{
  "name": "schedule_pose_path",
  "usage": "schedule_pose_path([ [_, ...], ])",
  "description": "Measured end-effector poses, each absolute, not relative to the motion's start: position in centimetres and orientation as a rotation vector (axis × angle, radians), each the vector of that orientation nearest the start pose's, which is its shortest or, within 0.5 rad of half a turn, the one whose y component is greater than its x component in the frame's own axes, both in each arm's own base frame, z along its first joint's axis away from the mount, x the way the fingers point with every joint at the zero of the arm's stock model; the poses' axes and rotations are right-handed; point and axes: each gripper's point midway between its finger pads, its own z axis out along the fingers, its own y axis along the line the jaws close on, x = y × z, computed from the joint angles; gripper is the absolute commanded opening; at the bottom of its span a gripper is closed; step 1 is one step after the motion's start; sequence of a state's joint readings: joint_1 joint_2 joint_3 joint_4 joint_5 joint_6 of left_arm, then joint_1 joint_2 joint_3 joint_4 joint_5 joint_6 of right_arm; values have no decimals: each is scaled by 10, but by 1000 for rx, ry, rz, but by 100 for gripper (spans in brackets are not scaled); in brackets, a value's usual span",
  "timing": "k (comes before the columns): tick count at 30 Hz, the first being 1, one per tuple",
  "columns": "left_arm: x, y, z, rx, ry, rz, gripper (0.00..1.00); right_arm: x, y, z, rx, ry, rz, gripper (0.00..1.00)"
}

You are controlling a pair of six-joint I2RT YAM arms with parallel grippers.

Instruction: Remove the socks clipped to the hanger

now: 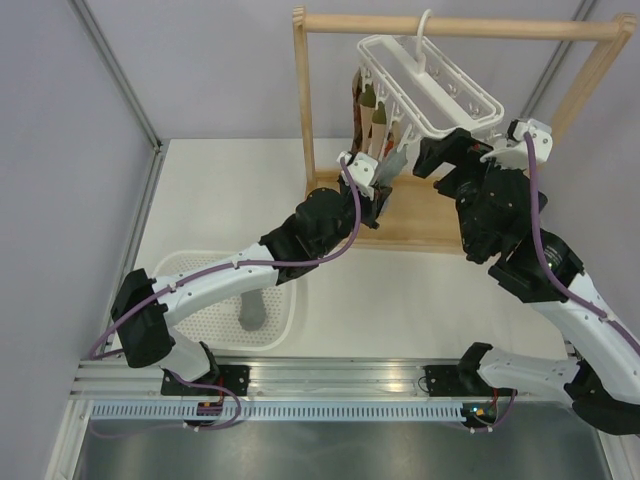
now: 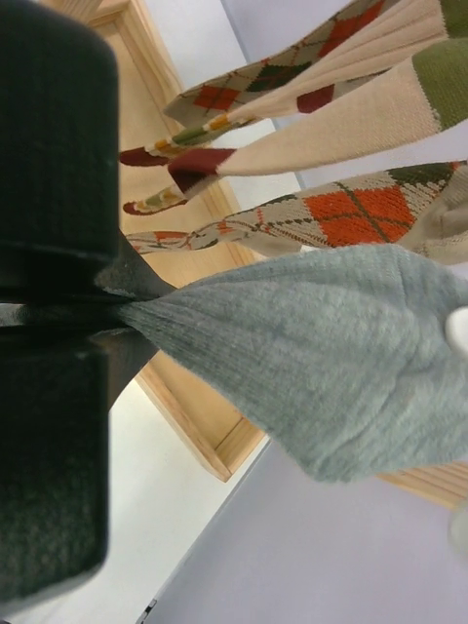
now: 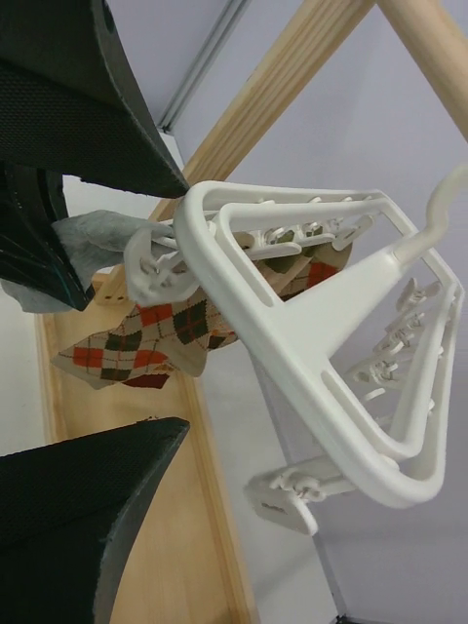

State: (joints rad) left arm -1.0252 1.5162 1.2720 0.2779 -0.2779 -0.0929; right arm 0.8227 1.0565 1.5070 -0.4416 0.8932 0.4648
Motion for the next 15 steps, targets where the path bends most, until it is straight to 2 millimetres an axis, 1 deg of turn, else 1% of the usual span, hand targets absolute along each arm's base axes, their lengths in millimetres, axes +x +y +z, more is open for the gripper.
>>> schedule_pose_path([
  [2, 299, -407, 343, 502, 1495, -674, 2, 280, 118, 470, 429, 1508, 327, 96],
  [5, 297, -409, 343, 513, 1492, -685, 2, 275, 114, 463, 435, 1513, 337, 95],
  [10, 296, -410, 343, 515, 1494, -696, 2, 274, 118, 435, 426, 1563, 333, 93],
  [15, 296, -412, 340, 512, 1501, -702, 2, 275, 133, 413, 398, 1609, 342, 92],
])
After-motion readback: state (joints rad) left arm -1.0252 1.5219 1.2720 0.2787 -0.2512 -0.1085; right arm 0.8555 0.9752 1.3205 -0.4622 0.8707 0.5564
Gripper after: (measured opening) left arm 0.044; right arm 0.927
